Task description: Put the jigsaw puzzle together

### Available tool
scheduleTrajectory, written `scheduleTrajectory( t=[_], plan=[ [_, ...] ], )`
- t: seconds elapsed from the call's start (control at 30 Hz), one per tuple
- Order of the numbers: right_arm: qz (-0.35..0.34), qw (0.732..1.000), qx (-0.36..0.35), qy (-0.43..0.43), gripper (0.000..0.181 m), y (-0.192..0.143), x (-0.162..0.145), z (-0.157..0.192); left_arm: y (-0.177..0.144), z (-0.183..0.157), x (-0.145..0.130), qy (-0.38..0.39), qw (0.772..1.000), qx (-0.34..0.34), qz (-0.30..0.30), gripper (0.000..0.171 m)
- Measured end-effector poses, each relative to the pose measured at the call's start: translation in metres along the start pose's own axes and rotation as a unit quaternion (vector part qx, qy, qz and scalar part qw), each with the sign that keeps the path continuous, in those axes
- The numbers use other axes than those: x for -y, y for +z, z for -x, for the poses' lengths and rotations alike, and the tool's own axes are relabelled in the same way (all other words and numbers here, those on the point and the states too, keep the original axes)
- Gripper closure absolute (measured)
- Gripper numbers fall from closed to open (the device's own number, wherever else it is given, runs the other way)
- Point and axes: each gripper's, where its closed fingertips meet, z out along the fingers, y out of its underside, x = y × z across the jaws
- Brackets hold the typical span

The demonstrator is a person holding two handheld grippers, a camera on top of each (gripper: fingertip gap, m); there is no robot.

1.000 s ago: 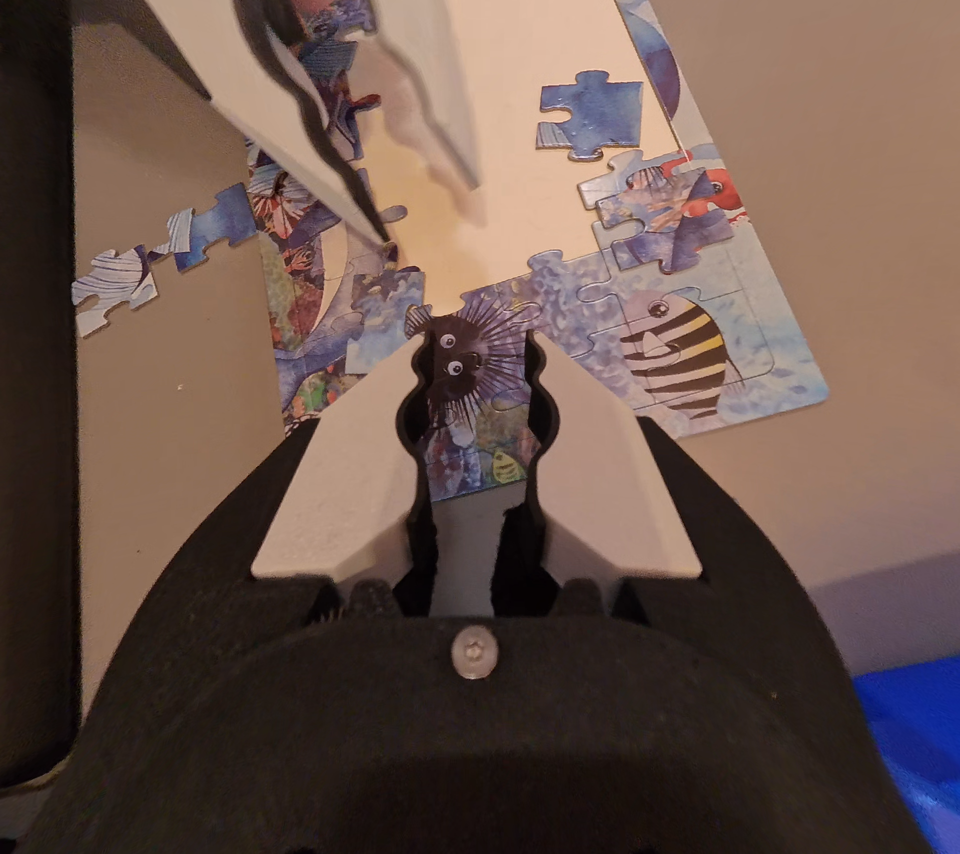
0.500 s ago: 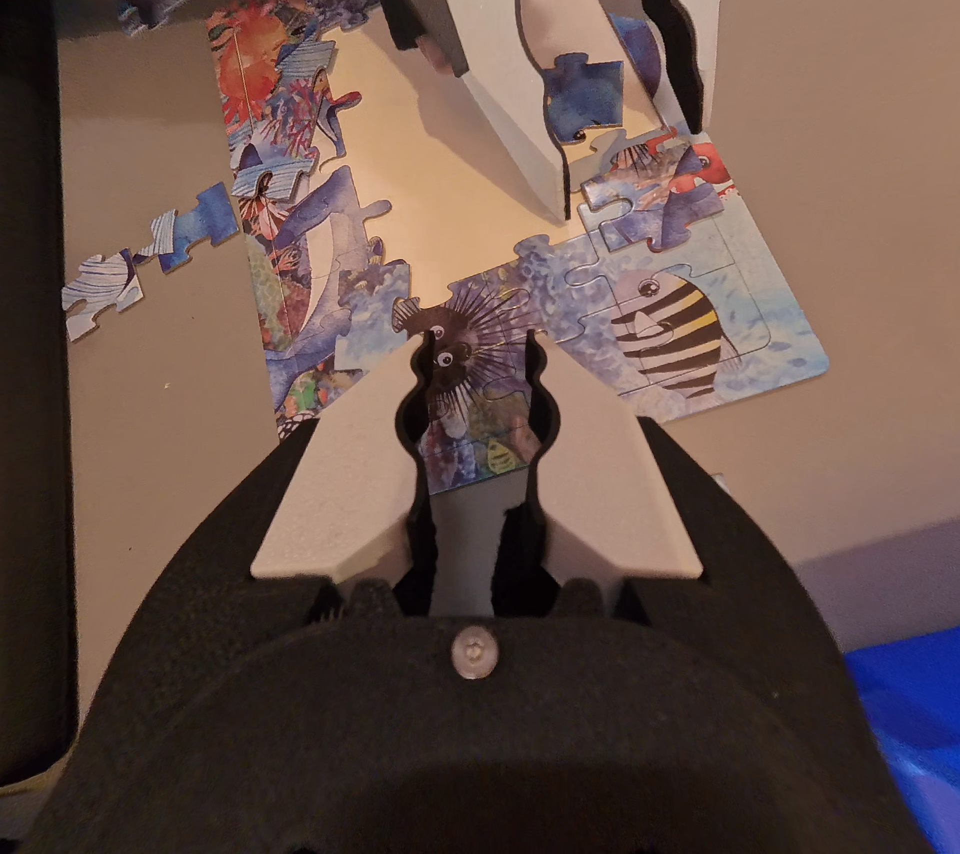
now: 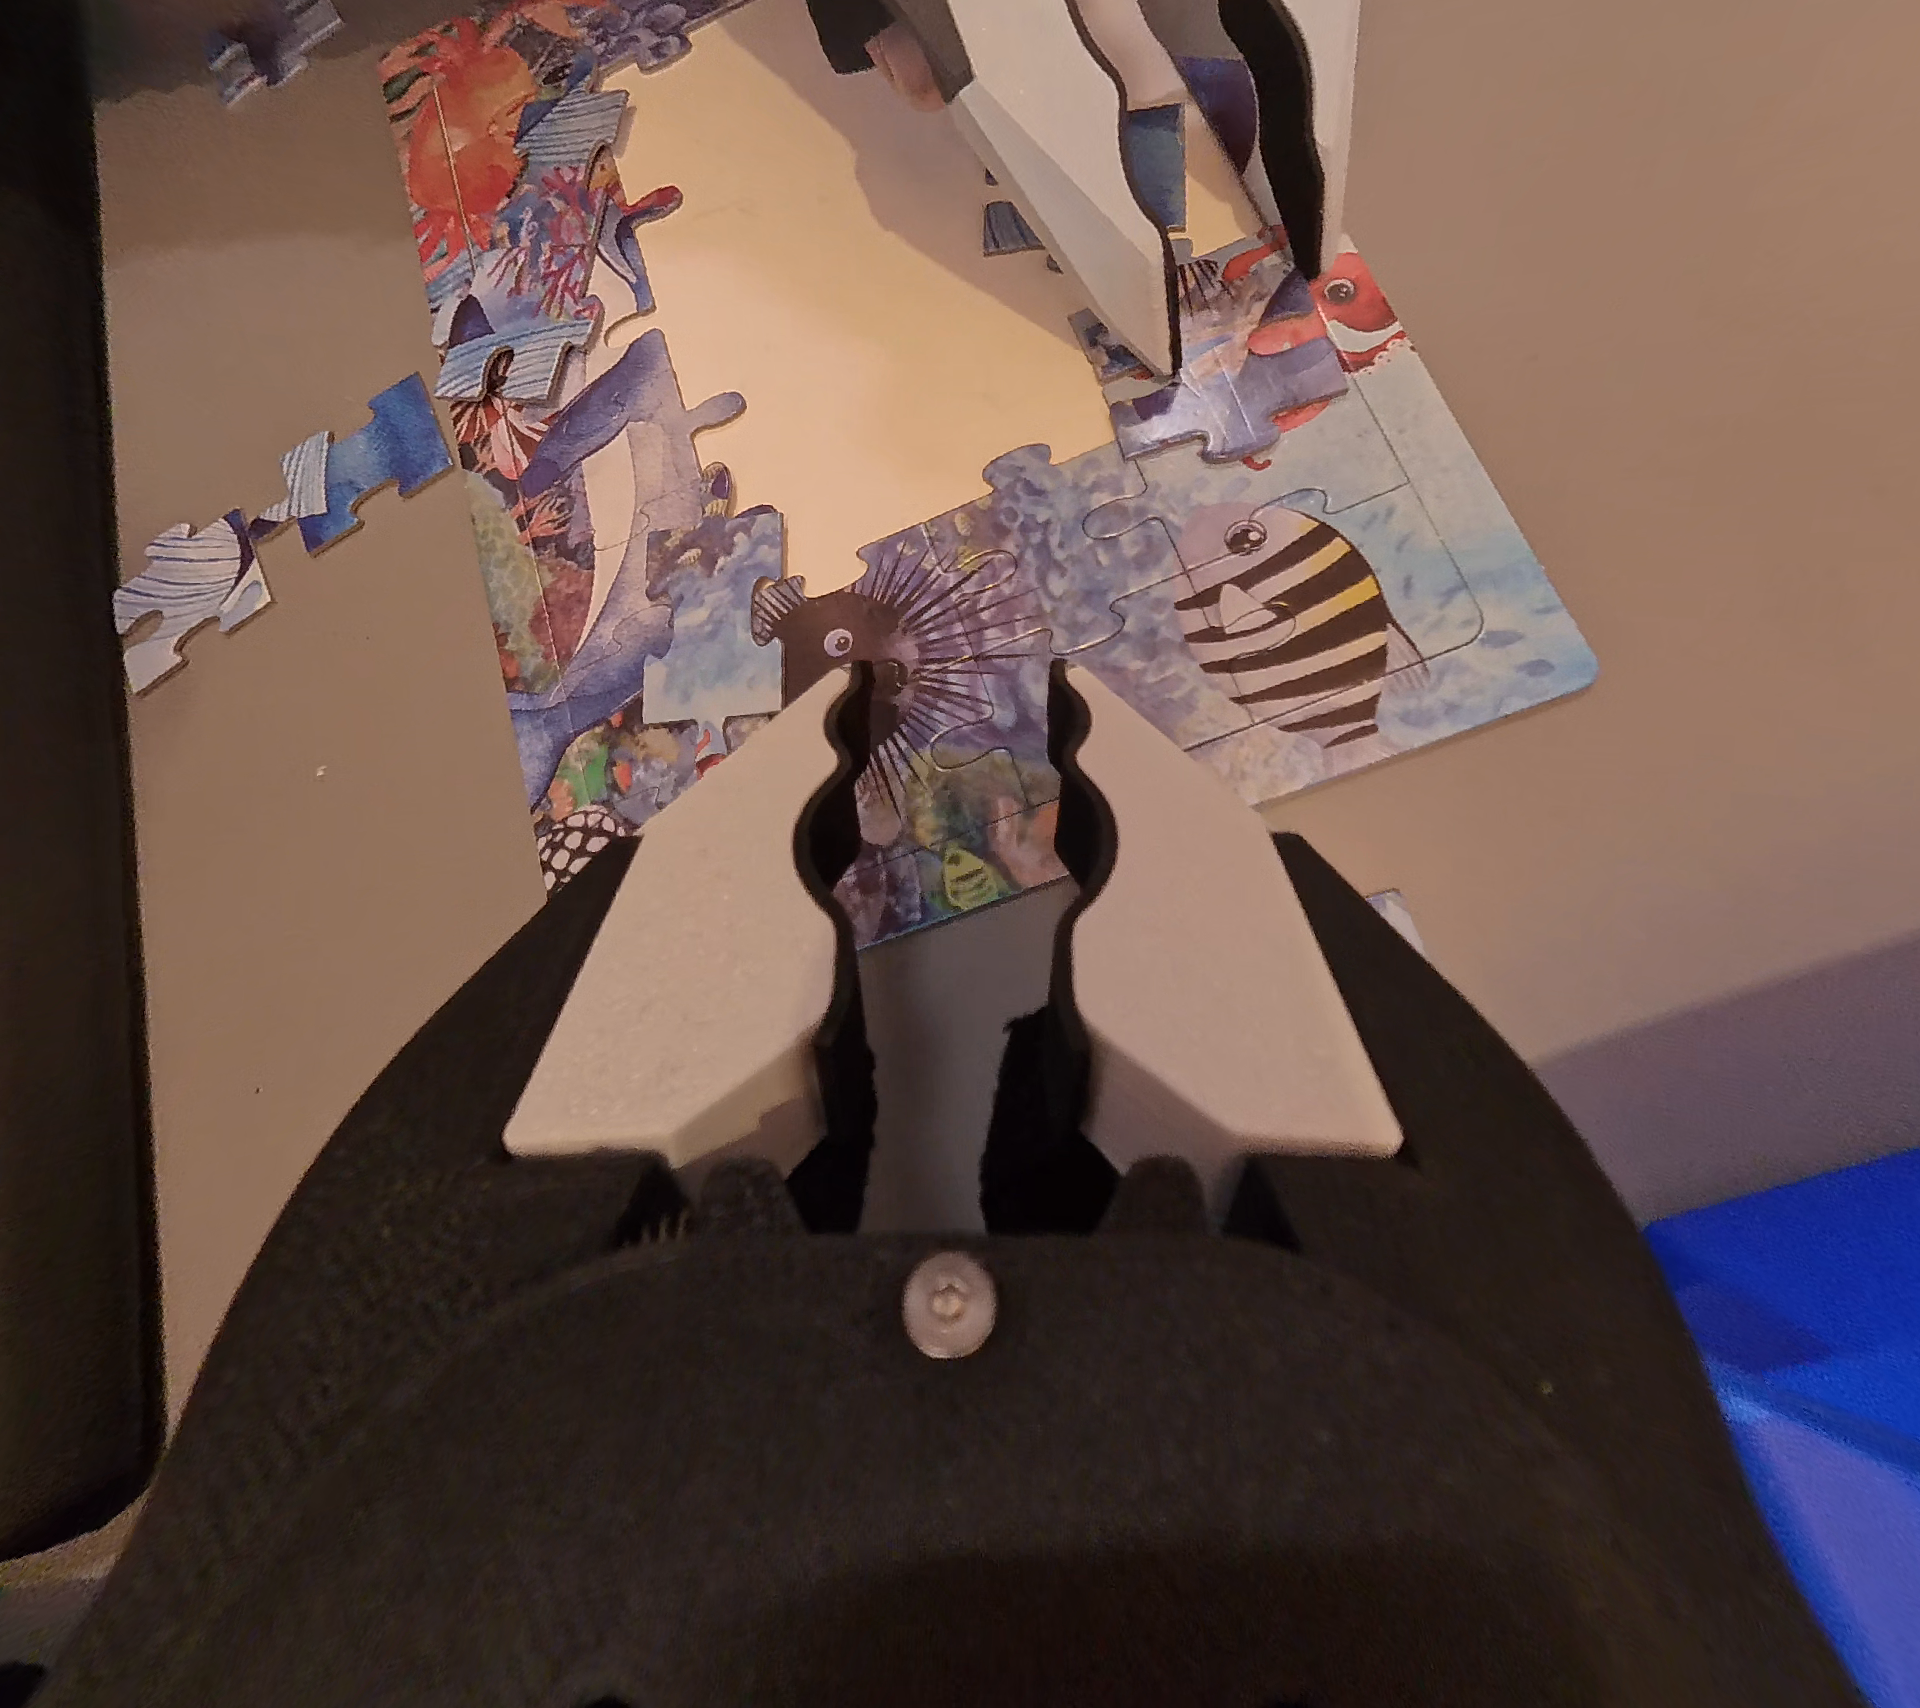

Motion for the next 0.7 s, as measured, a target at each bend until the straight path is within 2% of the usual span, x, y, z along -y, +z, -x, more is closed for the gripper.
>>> scheduleTrajectory(
  t=[0.27,0.43,0.57,0.7],
  plan=[
    [0.006,1.000,-0.006,-0.003,0.149,0.001,-0.001,-0.001,-0.011,-0.005,-0.003,0.045,0.999,0.029,-0.004,0.140],
    [-0.015,0.999,-0.029,-0.005,0.149,-0.010,0.007,-0.007,-0.020,-0.011,-0.004,0.073,0.996,0.055,-0.006,0.141],
    [-0.077,0.996,-0.047,-0.009,0.151,-0.041,0.028,-0.008,-0.037,-0.016,-0.005,0.078,0.994,0.070,-0.011,0.141],
    [-0.101,0.988,-0.119,0.021,0.154,-0.086,0.029,-0.027,-0.060,-0.021,-0.011,0.075,0.993,0.086,-0.012,0.141]
  ],
)
